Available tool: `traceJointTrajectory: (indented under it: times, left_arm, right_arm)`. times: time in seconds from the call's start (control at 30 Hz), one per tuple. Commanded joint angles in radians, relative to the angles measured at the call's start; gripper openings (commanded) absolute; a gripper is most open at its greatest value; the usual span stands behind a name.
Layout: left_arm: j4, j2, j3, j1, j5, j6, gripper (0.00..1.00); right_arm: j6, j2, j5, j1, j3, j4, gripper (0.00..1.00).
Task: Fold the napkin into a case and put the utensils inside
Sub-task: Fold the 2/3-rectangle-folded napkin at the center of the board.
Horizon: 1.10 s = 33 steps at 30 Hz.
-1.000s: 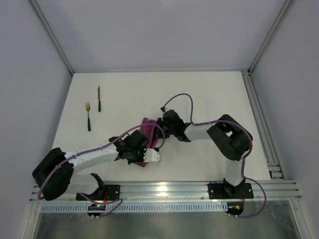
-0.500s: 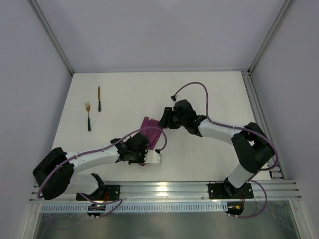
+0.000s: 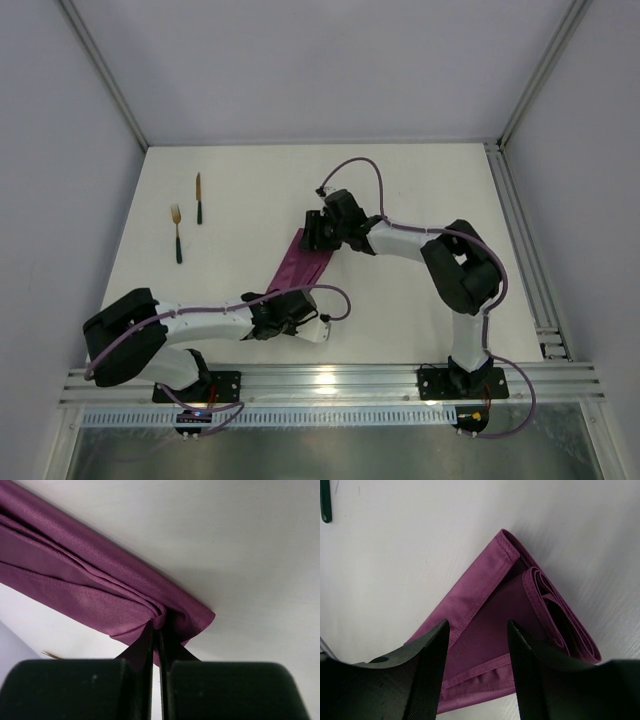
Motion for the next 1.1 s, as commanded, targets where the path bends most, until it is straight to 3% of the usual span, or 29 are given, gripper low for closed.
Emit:
traceJointTrajectory:
  times: [0.0,0.33,0.57,0.93,1.03,1.07]
  left_arm:
    - [-0.019,0.041,-0.056,-0.004,0.015,-0.020,0.00]
    - [-0.016,0.034,-0.073,-0.012,0.020,-0.043,0.01]
    - [-0.010,0.041,-0.073,-0.012,0.031,-0.051,0.00]
    - [-0.005,0.047,-0.072,-0.015,0.038,-0.057,0.00]
    - [-0.006,0.047,-0.072,-0.013,0.038,-0.059,0.00]
    - [-0.006,0.047,-0.073,-0.015,0.040,-0.062,0.00]
  right_arm:
    - [0.013,0.012,-0.029,0.005,0.041,0.033,0.54]
    - [-0.017,0.090,0.076,-0.011,0.201,-0.067,0.52]
    - [-0.005,0.115,0.105,-0.022,0.206,-0.071,0.52]
    - [-0.054,0.215,-0.041,-0.049,0.298,-0.105,0.56]
    - [-0.047,0.226,-0.064,-0.048,0.296,-0.087,0.49]
    - [-0.043,0.224,-0.062,-0.048,0.295,-0.084,0.39]
